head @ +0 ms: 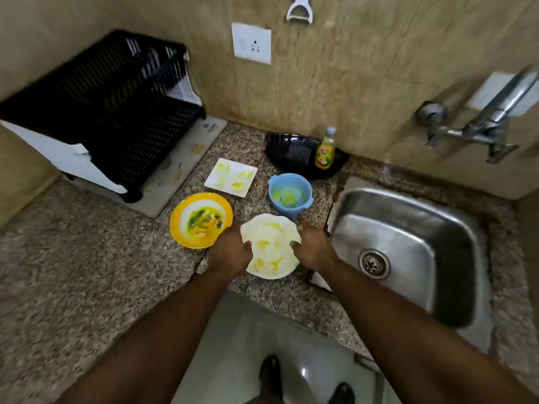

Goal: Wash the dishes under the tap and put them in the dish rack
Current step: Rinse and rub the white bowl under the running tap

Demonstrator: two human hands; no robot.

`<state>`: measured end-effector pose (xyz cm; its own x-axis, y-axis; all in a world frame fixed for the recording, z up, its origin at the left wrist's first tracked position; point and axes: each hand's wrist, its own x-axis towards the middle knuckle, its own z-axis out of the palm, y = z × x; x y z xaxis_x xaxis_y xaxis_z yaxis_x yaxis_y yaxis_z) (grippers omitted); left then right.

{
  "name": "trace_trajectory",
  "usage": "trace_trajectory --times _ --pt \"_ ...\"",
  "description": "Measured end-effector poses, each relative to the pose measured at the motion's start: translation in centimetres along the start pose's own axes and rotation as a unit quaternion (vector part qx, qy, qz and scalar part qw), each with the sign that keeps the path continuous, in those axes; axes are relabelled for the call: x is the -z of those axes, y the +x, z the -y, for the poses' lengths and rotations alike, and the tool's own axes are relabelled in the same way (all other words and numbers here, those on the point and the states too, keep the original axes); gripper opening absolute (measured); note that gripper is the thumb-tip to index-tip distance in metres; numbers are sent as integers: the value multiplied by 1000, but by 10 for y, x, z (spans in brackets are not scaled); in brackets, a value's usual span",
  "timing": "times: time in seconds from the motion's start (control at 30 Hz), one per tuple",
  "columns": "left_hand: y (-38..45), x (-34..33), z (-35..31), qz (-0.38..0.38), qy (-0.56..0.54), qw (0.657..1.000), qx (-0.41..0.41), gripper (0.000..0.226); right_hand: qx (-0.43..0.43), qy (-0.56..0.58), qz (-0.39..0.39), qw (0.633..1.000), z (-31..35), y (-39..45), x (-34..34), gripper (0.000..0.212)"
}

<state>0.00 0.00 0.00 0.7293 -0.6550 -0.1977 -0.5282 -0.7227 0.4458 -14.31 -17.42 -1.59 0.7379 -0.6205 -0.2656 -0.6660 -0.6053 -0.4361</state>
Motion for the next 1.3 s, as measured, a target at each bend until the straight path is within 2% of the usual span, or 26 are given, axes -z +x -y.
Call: trace_trajectory --times 0.07,0.17,0.27,0.33,0.5,0.6,0.83,1.0,1.1,1.2,1.3 --pt "1 -3 2 2 -58 998 39 66 -52 37 25 998 3 0 -6 60" --pt "0 -2 -3 19 -110 990 83 60 -119 87 43 988 6 -8 -7 58" --pt "4 -5 -7 25 -146 985 88 68 -146 122 48 981 -1 -14 0 65" --pt "8 -13 -13 29 -199 974 109 66 -169 160 37 972 -14 -20 8 72" --pt "19 -37 -72 79 -330 927 158 51 -204 246 -46 946 -65 -44 42 56" --pt "28 -55 -122 115 -363 916 130 31 -215 272 -81 935 -107 -55 72 44" --pt "43 -92 -251 125 -373 915 90 34 -226 256 -148 928 -201 -69 152 49" --pt "43 -105 -319 91 -381 918 59 35 -190 211 -176 943 -251 -56 205 17" --pt "48 -111 -344 79 -411 906 58 32 -183 198 -248 930 -269 -38 242 32" --pt "53 -112 -361 72 -405 910 60 33 -179 175 -341 906 -278 -14 281 28" --pt "55 -111 -371 60 -398 914 51 34 -197 159 -375 892 -280 4 313 38"
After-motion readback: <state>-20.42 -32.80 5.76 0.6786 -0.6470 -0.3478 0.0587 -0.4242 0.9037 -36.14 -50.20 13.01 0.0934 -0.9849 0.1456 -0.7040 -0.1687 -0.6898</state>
